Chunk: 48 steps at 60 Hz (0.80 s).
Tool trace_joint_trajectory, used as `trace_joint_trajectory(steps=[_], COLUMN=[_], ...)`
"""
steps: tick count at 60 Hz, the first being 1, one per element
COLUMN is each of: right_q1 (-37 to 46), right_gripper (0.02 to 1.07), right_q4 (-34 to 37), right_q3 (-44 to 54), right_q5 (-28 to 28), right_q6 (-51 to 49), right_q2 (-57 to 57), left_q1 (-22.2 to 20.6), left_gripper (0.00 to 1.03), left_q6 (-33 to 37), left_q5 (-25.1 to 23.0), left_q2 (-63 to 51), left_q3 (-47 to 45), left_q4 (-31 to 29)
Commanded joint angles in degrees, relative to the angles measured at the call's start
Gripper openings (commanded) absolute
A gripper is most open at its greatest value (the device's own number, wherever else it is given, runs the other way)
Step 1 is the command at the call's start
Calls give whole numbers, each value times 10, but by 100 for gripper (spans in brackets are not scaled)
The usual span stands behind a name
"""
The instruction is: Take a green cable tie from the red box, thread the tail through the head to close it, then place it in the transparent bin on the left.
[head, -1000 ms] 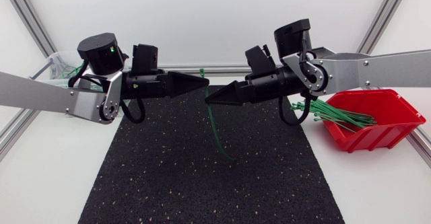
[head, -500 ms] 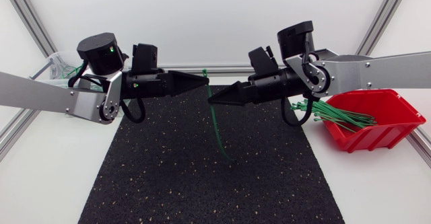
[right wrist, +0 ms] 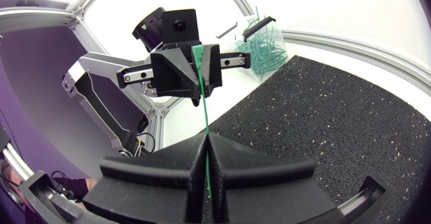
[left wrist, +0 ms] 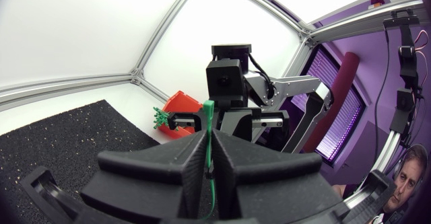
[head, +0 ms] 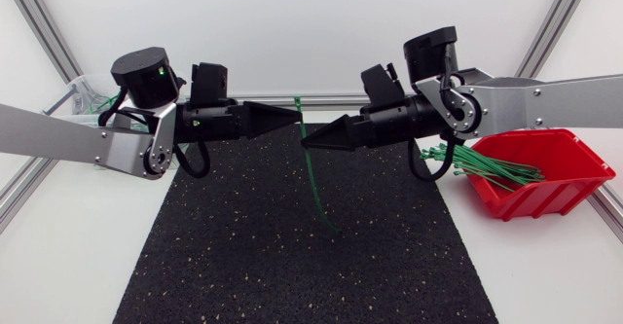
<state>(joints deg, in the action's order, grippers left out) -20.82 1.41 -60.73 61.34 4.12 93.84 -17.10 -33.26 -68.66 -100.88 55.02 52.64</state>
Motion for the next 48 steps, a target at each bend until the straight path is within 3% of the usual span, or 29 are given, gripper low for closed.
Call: trace_joint_trajectory(steps=[1,48], right_q1=[-1,-20], right_gripper=[8,8], right_q4=[-8,-6], right_q3=[14,8], right_q5=[1,-6], right_q6=[12,12], right_q2=[-8,12], left_q1=[-1,-1], left_gripper=[7,4], left_q6=[-17,-25], left_q5=[0,3], left_q2=[11,15], left_q3=[-2,1], left_q4=[15,16])
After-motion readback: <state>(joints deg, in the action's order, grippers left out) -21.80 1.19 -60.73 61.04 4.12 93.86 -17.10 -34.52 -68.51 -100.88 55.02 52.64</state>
